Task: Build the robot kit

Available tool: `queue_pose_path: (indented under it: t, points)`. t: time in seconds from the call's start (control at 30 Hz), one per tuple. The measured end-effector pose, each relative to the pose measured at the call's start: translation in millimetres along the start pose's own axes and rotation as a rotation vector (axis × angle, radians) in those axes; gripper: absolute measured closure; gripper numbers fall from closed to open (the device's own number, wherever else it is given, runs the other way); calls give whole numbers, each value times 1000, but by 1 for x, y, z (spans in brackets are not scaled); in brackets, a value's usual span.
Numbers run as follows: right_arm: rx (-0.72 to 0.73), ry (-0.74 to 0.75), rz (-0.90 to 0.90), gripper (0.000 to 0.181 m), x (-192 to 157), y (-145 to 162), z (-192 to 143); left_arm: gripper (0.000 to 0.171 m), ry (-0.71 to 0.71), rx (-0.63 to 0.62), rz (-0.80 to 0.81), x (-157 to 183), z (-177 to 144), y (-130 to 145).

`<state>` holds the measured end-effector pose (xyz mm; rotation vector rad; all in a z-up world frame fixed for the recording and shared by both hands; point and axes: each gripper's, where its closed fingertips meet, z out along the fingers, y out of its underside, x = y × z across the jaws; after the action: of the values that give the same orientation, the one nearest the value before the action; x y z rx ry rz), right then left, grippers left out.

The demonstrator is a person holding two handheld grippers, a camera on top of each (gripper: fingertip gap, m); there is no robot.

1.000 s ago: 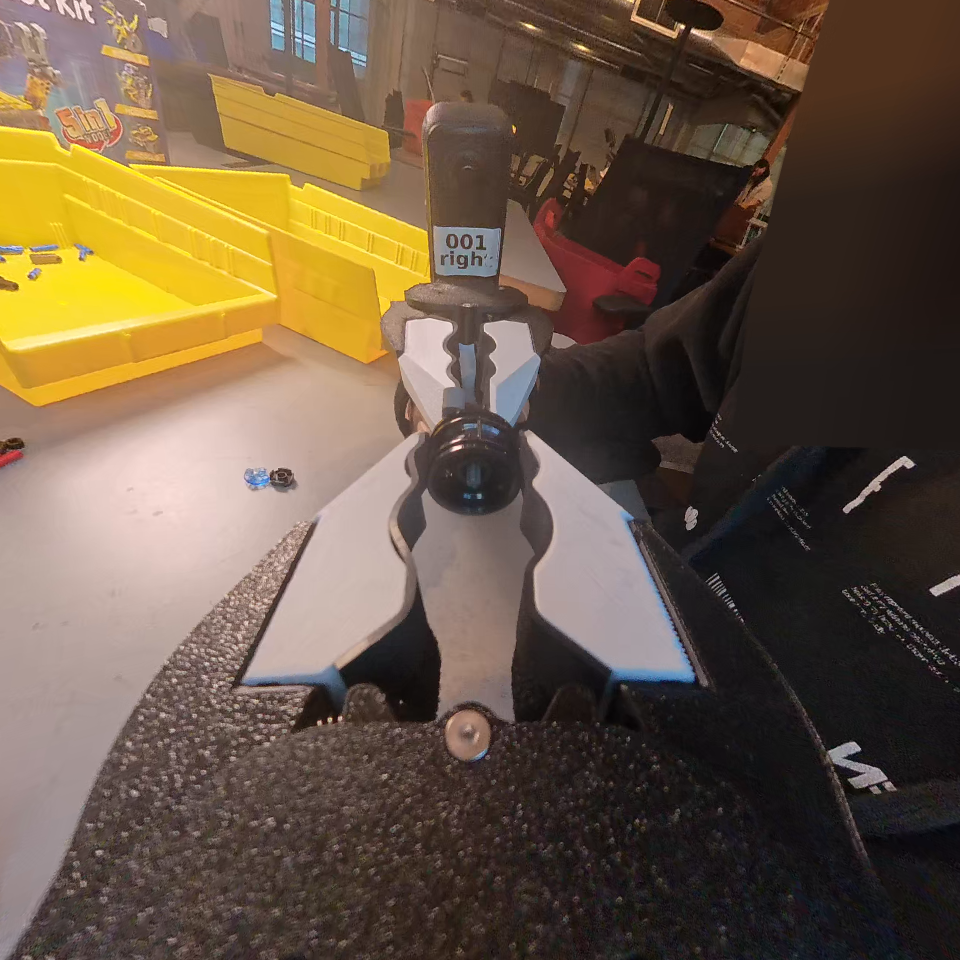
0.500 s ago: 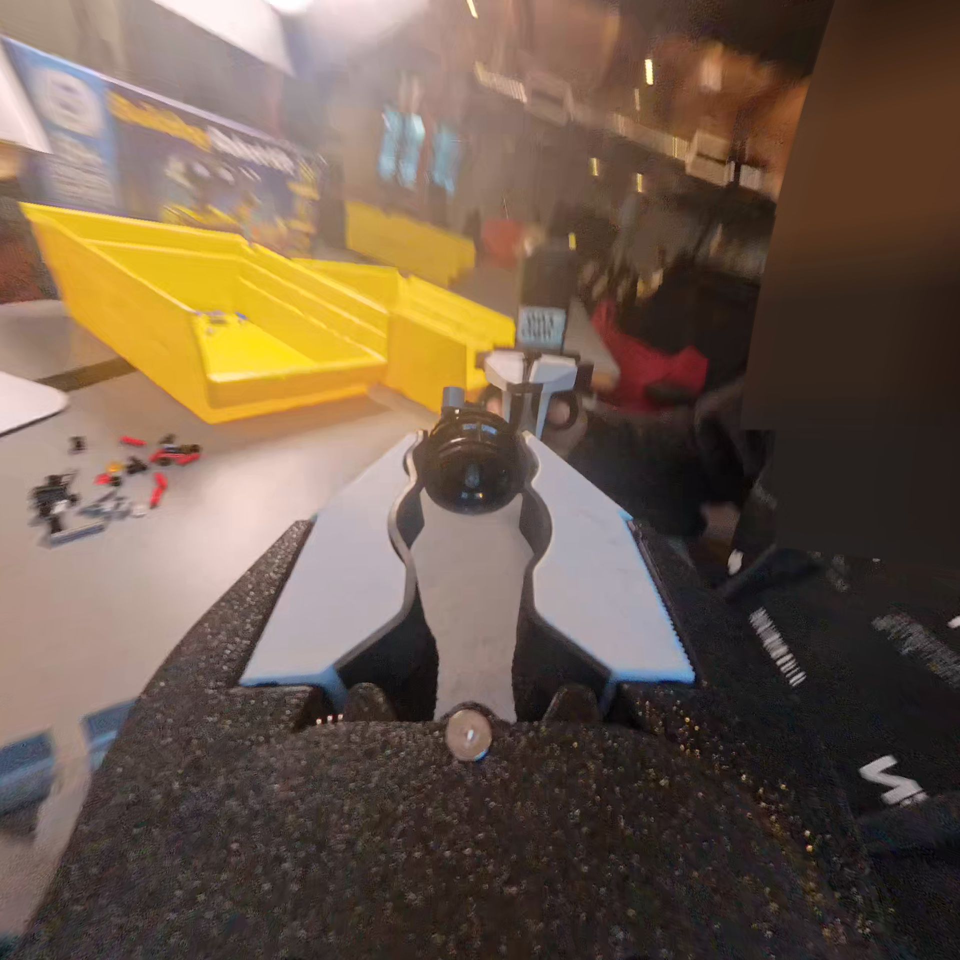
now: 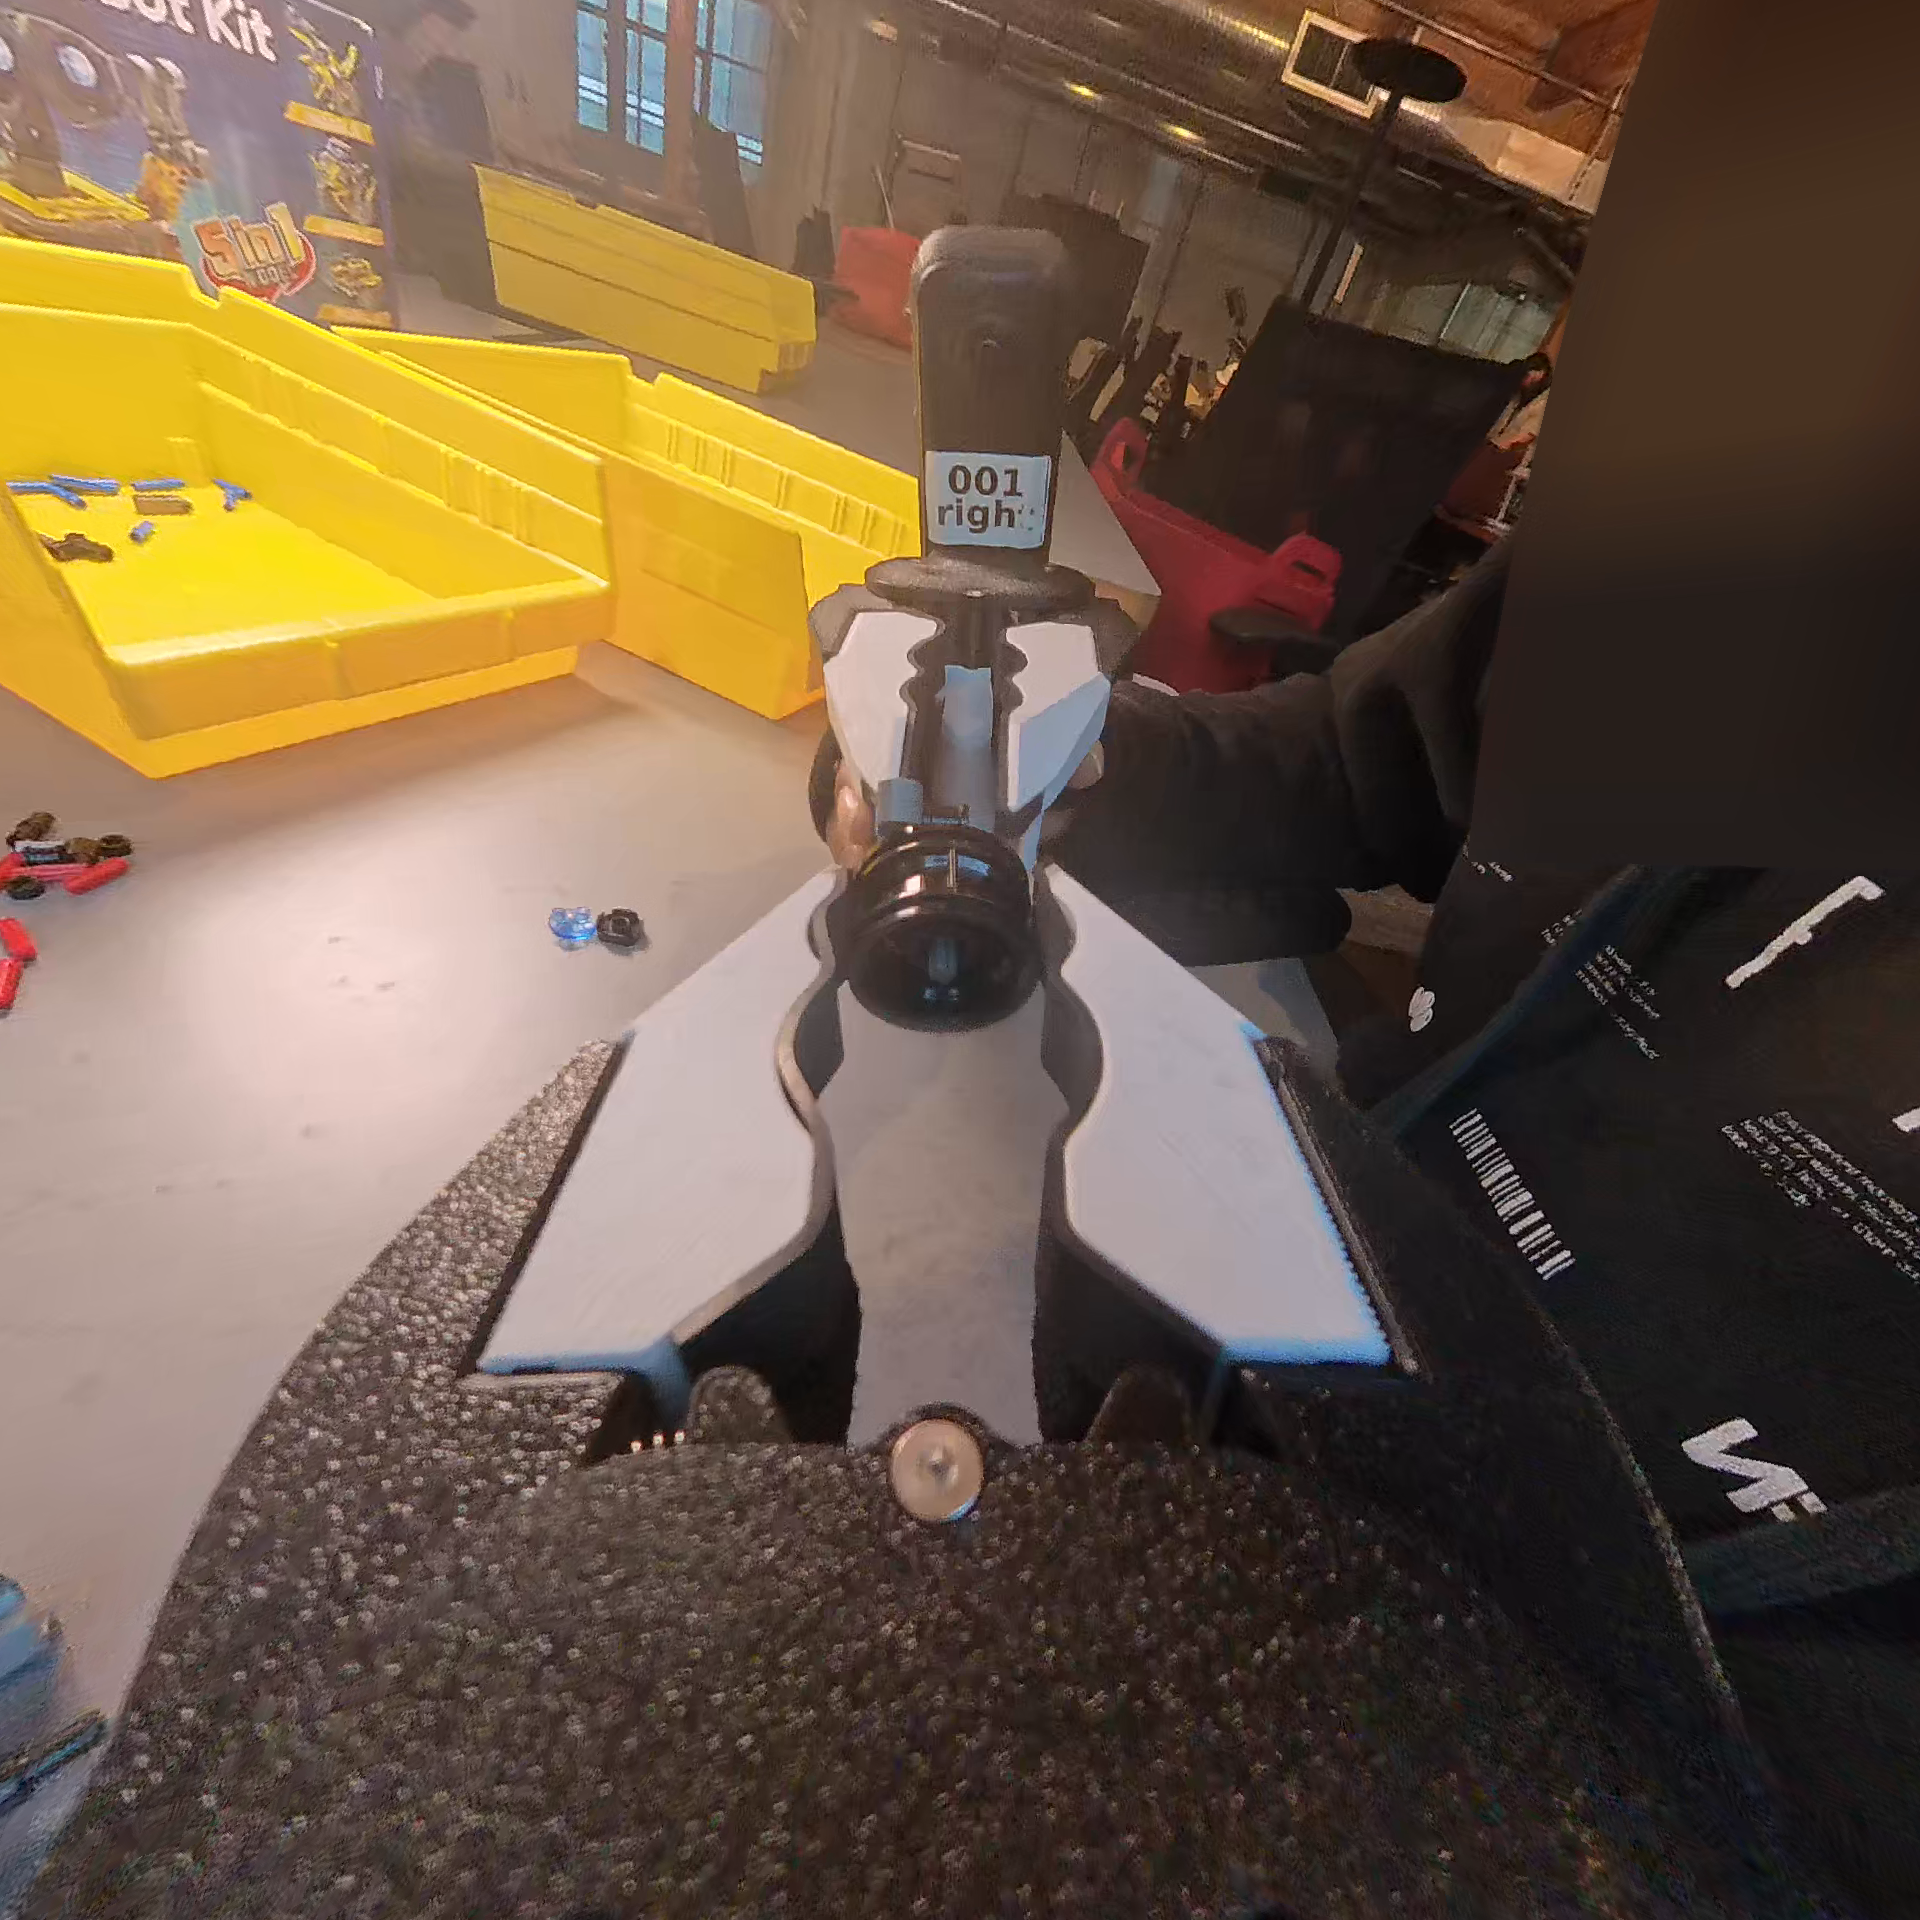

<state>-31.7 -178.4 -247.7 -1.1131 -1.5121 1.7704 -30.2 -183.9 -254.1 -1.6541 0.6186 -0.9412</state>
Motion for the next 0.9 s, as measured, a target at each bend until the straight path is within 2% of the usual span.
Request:
queue_pose_path:
  t: [0.17,0.33,0.6,0.9]
  points:
    - [-43,-2,9,164,-2,8,6,139,13,-20,4,5,8,5]
    - [-62,7,10,173,-3,14,10,139,-2,-41,-2,4,13,10]
    - [-62,18,-18,175,-2,12,7,139,-13,2,-26,2,3,2]
    - [-73,-6,-42,175,-7,16,12,139,-1,-111,42,7,3,14]
